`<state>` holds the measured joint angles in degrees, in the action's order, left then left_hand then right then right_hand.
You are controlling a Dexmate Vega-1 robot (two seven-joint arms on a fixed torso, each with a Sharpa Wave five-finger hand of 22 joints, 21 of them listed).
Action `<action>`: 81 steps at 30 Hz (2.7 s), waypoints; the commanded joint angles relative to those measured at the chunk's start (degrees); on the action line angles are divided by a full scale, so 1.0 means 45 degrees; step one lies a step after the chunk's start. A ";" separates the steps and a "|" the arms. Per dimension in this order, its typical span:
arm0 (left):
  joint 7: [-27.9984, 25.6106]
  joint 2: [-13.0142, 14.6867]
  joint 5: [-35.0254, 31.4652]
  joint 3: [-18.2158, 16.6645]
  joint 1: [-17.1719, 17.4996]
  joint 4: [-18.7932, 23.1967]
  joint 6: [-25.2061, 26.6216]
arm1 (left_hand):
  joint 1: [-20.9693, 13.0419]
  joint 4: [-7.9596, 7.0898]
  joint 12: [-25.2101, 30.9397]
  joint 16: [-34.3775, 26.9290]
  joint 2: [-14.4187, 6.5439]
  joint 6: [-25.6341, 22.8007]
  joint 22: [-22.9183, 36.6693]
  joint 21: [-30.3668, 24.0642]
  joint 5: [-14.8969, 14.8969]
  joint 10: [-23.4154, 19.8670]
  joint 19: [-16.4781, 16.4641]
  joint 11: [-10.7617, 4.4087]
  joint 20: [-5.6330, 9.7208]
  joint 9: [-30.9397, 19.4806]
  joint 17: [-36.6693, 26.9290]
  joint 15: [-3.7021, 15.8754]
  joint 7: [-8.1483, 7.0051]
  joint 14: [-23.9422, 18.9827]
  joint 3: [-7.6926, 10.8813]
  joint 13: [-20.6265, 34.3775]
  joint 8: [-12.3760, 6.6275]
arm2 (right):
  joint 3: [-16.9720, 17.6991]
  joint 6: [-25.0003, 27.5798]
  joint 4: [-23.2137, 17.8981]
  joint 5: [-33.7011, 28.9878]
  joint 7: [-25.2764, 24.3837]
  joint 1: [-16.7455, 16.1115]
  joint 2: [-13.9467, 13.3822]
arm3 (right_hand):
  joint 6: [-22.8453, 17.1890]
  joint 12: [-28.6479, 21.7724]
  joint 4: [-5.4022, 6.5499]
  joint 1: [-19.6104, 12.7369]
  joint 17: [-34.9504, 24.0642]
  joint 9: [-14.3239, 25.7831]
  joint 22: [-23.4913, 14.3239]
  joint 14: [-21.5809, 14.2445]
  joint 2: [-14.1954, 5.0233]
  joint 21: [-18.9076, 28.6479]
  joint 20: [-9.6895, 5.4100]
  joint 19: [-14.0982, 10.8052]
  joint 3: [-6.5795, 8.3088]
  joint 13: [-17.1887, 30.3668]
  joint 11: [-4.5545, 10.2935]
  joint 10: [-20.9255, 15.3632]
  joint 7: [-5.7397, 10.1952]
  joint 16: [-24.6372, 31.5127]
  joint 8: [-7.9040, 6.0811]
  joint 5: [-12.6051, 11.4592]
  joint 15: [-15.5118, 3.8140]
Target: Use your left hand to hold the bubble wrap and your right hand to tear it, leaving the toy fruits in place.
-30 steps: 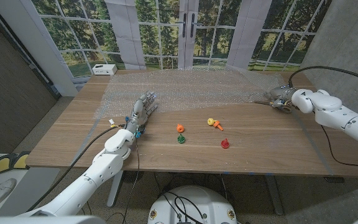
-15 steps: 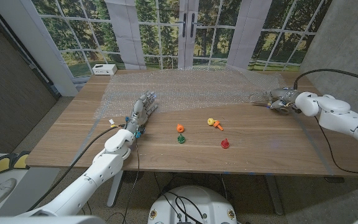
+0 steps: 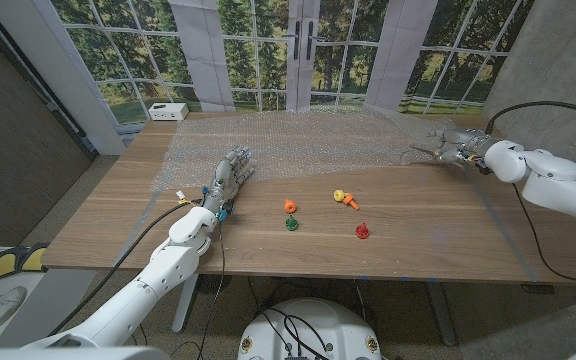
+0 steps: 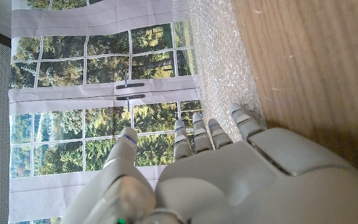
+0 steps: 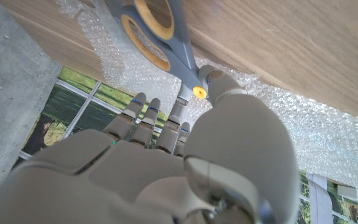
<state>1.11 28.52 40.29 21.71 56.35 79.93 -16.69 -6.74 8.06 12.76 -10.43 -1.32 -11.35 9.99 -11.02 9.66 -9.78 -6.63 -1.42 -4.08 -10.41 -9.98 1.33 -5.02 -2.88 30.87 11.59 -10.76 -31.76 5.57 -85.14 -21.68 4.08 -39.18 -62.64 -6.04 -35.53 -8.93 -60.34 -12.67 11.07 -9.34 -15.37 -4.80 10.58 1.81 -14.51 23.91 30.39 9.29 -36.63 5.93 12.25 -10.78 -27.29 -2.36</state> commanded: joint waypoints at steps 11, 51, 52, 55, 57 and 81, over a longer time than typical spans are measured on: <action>0.0014 0.0013 -0.0015 0.0026 -0.0067 0.0082 0.0048 | 0.0092 -0.0011 0.0049 -0.0022 -0.0049 -0.0094 0.0034 -0.0042 0.0029 -0.0148 -0.0008 0.0026 0.0083 -0.0039 -0.0031 0.0036 0.0039 -0.0079 -0.0058 0.0021 -0.0030 | 0.2126 -0.0629 -0.0842 0.3329 -0.1559 -0.1668 -0.0306 | -0.0112 -0.1102 0.0034 0.0218 -0.0091 0.0037 -0.0045 -0.0198 0.0112 0.0025 0.0260 -0.0102 0.0228 0.1174 0.0308 -0.0155 -0.0029 -0.0076 -0.0036 -0.0330 -0.2060; 0.0160 0.0051 0.0138 -0.0067 0.0058 -0.0029 -0.0034 | 0.0103 0.0001 0.0105 -0.0092 -0.0045 -0.0102 0.0032 -0.0045 0.0030 -0.0345 -0.0016 -0.0027 0.0085 -0.0038 -0.0029 0.0060 0.0000 -0.0280 -0.0067 0.0022 -0.0031 | 0.3785 -0.4412 0.0529 0.9724 -0.0323 -0.2317 0.2126 | -0.0186 -0.1521 0.0110 0.0653 -0.0222 0.0031 -0.0061 -0.0141 0.0213 0.0007 0.0584 0.0050 0.0334 0.1391 0.0352 0.0020 -0.0010 -0.0122 -0.0014 -0.0735 -0.2041; 0.0123 0.0051 0.0135 -0.0080 0.0068 -0.0013 -0.0035 | 0.0103 0.0001 0.0106 -0.0092 -0.0045 -0.0104 0.0032 -0.0044 0.0030 -0.0349 -0.0014 -0.0031 0.0079 -0.0038 -0.0029 0.0064 0.0004 -0.0283 -0.0068 0.0022 -0.0032 | 0.3803 -0.4462 0.0574 0.9895 -0.0246 -0.2316 0.2213 | -0.0185 -0.1522 0.0105 0.0650 -0.0222 0.0031 -0.0061 -0.0139 0.0213 0.0006 0.0588 0.0053 0.0340 0.1390 0.0347 0.0025 -0.0009 -0.0124 -0.0014 -0.0741 -0.2043; 0.0297 -0.0011 0.0438 -0.0177 0.0102 -0.0028 -0.0025 | 0.0104 0.0002 0.0111 -0.0082 -0.0044 -0.0096 0.0032 -0.0047 0.0030 -0.0369 -0.0022 -0.0024 0.0108 -0.0038 -0.0028 0.0067 0.0021 -0.0275 -0.0068 0.0022 -0.0029 | 0.3813 -0.4667 0.0676 1.0114 -0.0147 -0.2309 0.2379 | -0.0182 -0.1529 0.0108 0.0665 -0.0235 0.0031 -0.0061 -0.0147 0.0205 0.0009 0.0591 0.0056 0.0331 0.1365 0.0328 0.0023 -0.0007 -0.0112 -0.0013 -0.0752 -0.2036; 0.0215 0.0050 0.0357 -0.0186 0.0123 0.0006 -0.0014 | 0.0104 0.0002 0.0111 -0.0077 -0.0044 -0.0089 0.0032 -0.0050 0.0030 -0.0373 -0.0030 -0.0029 0.0113 -0.0038 -0.0028 0.0059 0.0023 -0.0268 -0.0068 0.0022 -0.0027 | 0.3834 -0.4804 0.0764 1.0340 -0.0028 -0.2305 0.2514 | -0.0190 -0.1542 0.0098 0.0659 -0.0245 0.0031 -0.0061 -0.0133 0.0199 0.0012 0.0584 0.0053 0.0307 0.1371 0.0380 0.0044 -0.0005 -0.0106 -0.0017 -0.0752 -0.2058; 0.0202 0.0146 0.0261 -0.0208 0.0075 0.0181 -0.0026 | 0.0104 0.0010 0.0113 -0.0033 -0.0042 -0.0146 0.0031 -0.0042 0.0033 -0.0430 -0.0018 -0.0007 0.0147 -0.0038 -0.0028 0.0065 0.0034 -0.0208 -0.0071 0.0022 -0.0048 | 0.4068 -0.5631 0.0817 1.2138 0.0911 -0.2461 0.3473 | -0.0343 -0.1772 0.0046 0.0664 -0.0319 0.0029 -0.0064 -0.0216 0.0163 0.0031 0.0596 0.0012 0.0256 0.1358 0.0305 -0.0035 -0.0028 -0.0046 -0.0048 -0.0902 -0.2056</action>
<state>1.95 28.99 41.75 20.77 56.90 80.45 -16.87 -6.74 8.06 12.76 -10.43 -1.32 -11.56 9.99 -11.02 9.67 -11.33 -6.63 -1.54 -3.66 -10.41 -9.98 1.43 -4.80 -3.60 30.87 11.59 -10.76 -13.84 -18.63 -80.91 30.36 6.91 -49.70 -48.21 -7.06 -40.98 -8.36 -57.22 -14.00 11.05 -9.46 -16.07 -3.14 10.58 4.01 -14.22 24.91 30.39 9.90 -36.02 5.94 11.80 -10.78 -30.78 -2.45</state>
